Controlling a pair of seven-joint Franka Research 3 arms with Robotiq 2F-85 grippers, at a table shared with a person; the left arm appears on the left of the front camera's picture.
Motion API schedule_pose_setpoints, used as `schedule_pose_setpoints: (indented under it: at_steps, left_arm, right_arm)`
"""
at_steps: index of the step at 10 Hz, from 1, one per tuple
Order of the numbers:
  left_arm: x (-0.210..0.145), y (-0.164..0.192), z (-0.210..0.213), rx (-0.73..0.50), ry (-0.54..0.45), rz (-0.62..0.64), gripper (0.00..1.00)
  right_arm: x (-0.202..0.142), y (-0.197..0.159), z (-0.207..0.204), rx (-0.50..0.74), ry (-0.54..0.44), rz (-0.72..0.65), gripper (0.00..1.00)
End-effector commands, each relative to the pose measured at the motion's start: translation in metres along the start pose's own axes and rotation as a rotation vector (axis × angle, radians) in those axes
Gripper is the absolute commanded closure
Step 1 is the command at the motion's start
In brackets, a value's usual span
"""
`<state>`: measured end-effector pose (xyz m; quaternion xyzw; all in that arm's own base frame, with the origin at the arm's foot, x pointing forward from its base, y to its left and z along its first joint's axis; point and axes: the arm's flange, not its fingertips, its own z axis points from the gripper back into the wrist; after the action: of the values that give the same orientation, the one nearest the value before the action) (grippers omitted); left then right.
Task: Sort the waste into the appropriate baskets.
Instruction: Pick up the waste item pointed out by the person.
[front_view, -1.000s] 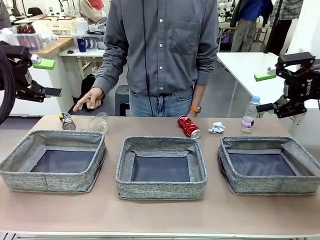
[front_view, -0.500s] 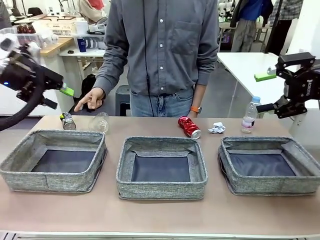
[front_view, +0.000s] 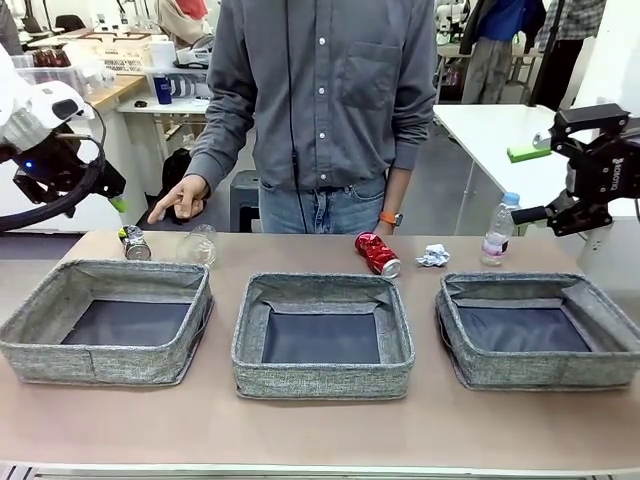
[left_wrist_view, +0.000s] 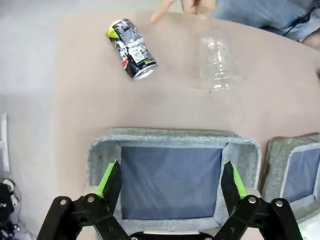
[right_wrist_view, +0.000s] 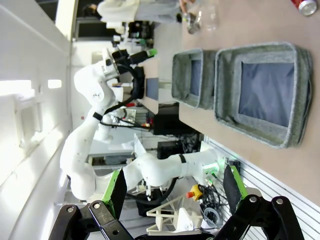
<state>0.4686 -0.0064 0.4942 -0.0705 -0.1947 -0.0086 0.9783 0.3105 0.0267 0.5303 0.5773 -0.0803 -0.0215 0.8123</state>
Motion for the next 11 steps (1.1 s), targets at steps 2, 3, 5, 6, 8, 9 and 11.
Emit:
schedule_pose_setpoints:
  at_steps: [2, 3, 5, 6, 8, 9, 11]
  left_arm:
    - [-0.004, -0.003, 0.002, -0.058, -0.016, -0.029, 0.0]
    - [-0.001, -0.003, 0.0, -0.018, 0.0, -0.007, 0.0]
    - [0.024, 0.001, -0.026, 0.031, 0.099, 0.071, 0.0]
    - [0.038, 0.006, -0.041, 0.03, 0.128, 0.122, 0.0]
    - [0.063, 0.014, -0.078, 0.102, 0.15, 0.248, 0.0]
    - [0.073, 0.021, -0.097, 0.142, 0.156, 0.294, 0.0]
    - [0.086, 0.029, -0.126, 0.137, 0.142, 0.336, 0.0]
  right_arm:
    - [0.002, 0.006, 0.0, 0.019, -0.001, -0.001, 0.0]
    - [0.002, 0.006, 0.0, 0.019, -0.001, -0.001, 0.0]
    - [0.002, 0.006, 0.0, 0.019, -0.001, -0.001, 0.0]
    - [0.002, 0.006, 0.0, 0.019, -0.001, -0.001, 0.0]
    - [0.002, 0.006, 0.0, 0.019, -0.001, -0.001, 0.0]
    - [0.002, 0.006, 0.0, 0.019, -0.001, -0.001, 0.0]
    - [0.002, 0.006, 0.0, 0.019, -0.001, -0.001, 0.0]
